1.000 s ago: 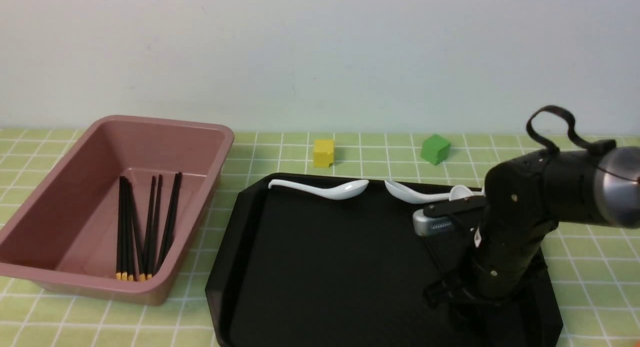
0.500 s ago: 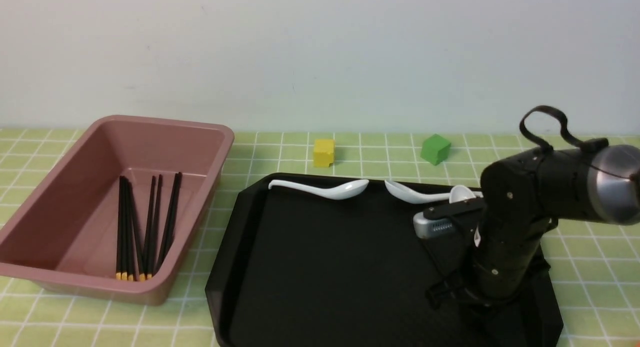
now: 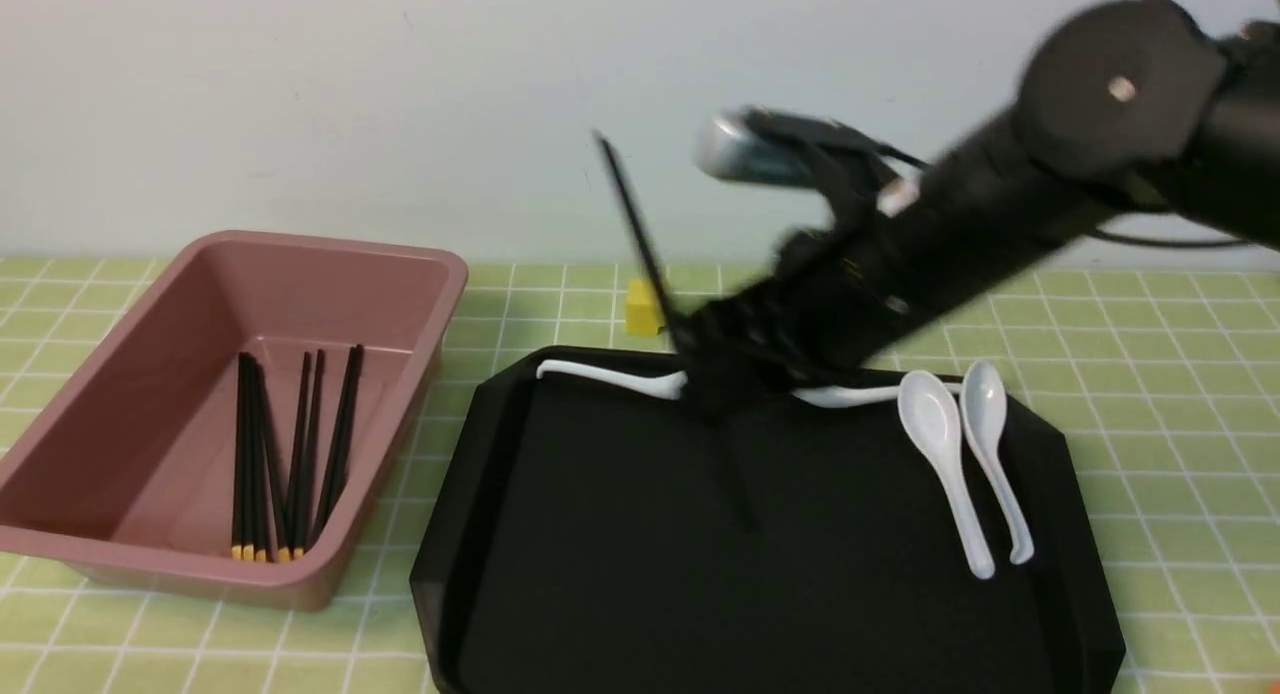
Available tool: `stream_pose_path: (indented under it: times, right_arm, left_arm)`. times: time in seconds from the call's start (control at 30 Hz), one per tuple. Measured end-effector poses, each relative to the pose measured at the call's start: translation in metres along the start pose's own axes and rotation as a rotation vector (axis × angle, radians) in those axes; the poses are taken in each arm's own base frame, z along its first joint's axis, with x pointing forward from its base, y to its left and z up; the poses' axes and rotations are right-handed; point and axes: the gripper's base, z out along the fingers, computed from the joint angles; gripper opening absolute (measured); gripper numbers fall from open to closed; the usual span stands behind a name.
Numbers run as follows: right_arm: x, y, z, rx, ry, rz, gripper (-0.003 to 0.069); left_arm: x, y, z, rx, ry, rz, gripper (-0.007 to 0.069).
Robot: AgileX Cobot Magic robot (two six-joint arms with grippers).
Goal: On green tablecloth take chopsticks from black tray and put them in box.
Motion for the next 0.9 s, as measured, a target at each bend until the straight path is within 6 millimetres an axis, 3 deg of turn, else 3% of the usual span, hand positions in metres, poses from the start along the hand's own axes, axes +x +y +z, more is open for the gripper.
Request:
stream_pose_path:
  times: [0.13,0.3,0.53,0.63,0.73,0.9]
  right_arm:
    - [-0.033,0.03,0.046,-0.132,-0.084,-0.073,0.0108]
    - [-0.059,0.044,0.117,-0.206,-0.182,-0.116,0.0108]
    - [-0.068,0.047,0.196,-0.229,-0.284,-0.144,0.015]
    - [-0.064,0.041,0.215,-0.225,-0.278,-0.143,0.0223]
    - [-0.061,0.039,0.217,-0.219,-0.241,-0.169,0.0255]
    - [-0.06,0.044,0.189,-0.175,-0.1,-0.251,0.0204]
  left_arm:
    - [0.0,0.0,0.0,0.0,0.0,0.0,0.0238]
    - [0.0,0.0,0.0,0.0,0.0,0.0,0.0238]
    - [0.0,0.0,0.0,0.0,0.0,0.0,0.0238]
    - [0.0,0.0,0.0,0.0,0.0,0.0,0.0238]
    - [0.0,0.0,0.0,0.0,0.0,0.0,0.0238]
    - [0.0,0.0,0.0,0.0,0.0,0.0,0.0238]
